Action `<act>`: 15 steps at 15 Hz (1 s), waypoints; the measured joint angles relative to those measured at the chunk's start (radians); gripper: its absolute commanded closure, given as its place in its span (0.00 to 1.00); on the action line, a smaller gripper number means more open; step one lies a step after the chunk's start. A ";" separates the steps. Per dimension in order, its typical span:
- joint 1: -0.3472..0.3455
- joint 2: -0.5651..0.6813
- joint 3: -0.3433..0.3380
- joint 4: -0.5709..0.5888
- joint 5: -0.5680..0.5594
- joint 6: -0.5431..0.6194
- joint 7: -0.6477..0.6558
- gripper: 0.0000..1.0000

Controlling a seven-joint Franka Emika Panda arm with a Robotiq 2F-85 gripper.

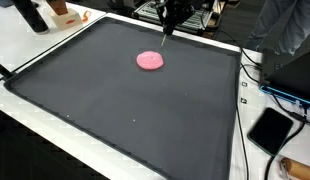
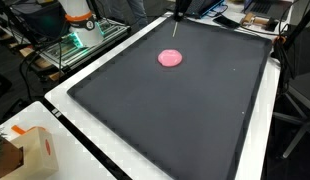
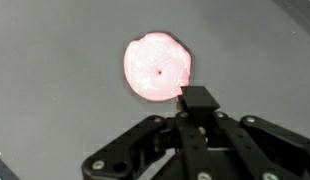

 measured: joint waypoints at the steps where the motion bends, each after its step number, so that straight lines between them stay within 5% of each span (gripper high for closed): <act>1: -0.007 -0.011 0.000 0.001 0.021 -0.003 -0.012 0.97; 13: -0.091 -0.150 -0.053 0.075 0.228 -0.082 -0.194 0.97; 15: -0.100 -0.162 -0.066 0.093 0.250 -0.095 -0.221 0.88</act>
